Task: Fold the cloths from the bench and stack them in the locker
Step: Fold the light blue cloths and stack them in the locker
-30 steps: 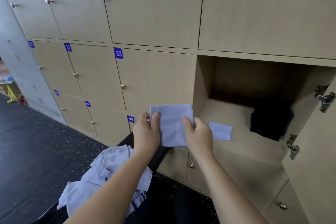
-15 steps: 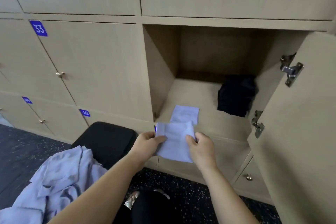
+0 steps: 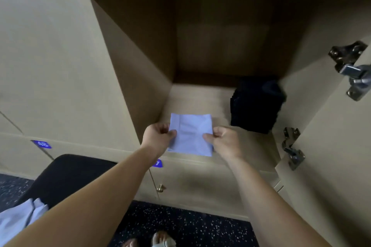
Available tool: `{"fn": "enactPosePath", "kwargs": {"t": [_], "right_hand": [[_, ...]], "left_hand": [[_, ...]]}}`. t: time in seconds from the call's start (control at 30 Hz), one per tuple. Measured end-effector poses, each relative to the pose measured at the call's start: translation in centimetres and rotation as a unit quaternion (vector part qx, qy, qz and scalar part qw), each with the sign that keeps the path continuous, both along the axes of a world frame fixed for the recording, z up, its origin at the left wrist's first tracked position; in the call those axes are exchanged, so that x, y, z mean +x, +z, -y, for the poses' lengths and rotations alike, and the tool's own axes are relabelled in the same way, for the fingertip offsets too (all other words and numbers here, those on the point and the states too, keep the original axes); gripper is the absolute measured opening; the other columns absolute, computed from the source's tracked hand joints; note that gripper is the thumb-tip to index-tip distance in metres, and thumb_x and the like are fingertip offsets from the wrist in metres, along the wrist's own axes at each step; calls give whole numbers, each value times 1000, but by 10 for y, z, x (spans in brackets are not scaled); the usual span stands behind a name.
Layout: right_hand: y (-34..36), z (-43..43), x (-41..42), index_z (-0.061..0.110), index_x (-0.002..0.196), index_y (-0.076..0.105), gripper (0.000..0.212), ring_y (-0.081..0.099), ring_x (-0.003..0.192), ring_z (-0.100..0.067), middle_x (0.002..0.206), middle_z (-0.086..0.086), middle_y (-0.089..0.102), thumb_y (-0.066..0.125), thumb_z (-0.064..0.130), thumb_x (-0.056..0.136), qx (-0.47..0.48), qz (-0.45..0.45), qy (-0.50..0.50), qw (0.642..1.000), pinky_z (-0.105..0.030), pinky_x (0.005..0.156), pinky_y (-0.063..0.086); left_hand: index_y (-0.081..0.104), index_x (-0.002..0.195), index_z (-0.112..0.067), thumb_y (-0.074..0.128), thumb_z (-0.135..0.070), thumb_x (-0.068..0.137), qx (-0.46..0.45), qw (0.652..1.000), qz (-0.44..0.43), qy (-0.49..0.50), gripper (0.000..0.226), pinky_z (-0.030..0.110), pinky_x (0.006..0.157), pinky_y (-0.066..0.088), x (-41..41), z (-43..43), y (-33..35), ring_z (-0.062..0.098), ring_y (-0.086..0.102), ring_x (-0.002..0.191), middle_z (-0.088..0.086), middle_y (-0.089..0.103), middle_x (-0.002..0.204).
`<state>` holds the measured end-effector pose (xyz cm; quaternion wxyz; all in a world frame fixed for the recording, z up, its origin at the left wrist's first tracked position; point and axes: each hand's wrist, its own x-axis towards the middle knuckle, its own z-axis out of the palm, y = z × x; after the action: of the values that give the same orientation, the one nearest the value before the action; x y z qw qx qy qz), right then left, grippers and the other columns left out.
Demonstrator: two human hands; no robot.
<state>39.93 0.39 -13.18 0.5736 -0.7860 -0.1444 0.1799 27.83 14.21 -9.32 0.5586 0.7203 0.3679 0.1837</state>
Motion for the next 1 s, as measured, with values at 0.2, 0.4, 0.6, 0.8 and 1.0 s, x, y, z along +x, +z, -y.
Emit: {"fn": "enactPosePath", "kwargs": {"t": [0.2,0.4,0.6,0.8,1.0], "right_hand": [[-23,-23,31,13,63,63,22,56,69,-20,75,-21,67,67,2,81,9,-15,-19,1000,-49,67,53],[-39,-31,40,0,77,69,7,58,71,-20,82,-25,70,66,1,83,23,-20,-23,999,-44,69,53],[-46,-34,31,15,72,65,20,62,74,-20,80,-11,70,68,-2,82,39,-32,-11,999,-41,71,53],[-55,-34,25,12,84,65,17,62,73,-18,76,-5,68,69,-4,80,46,4,-33,998,-33,72,52],[-52,-32,20,16,109,65,32,65,85,-23,93,-1,68,71,14,77,-90,138,-42,985,-34,76,52]], "left_hand": [[62,72,-21,65,-3,91,-21,1000,9,-1,26,14,58,46,33,-20,-17,6,58,65,-7,64,73],[67,82,-19,65,-5,91,-58,998,7,-3,17,30,83,52,44,-30,-39,19,66,83,0,71,87],[69,89,-18,65,-6,91,-58,998,4,15,13,33,86,54,41,-38,-56,20,68,87,0,72,91],[69,106,-10,65,-4,91,-29,1000,-11,4,17,35,86,56,42,-38,-73,22,69,88,4,73,95],[65,115,-15,64,-6,91,93,995,-32,-28,26,15,71,46,40,-39,-76,8,65,86,-7,70,96]]}}
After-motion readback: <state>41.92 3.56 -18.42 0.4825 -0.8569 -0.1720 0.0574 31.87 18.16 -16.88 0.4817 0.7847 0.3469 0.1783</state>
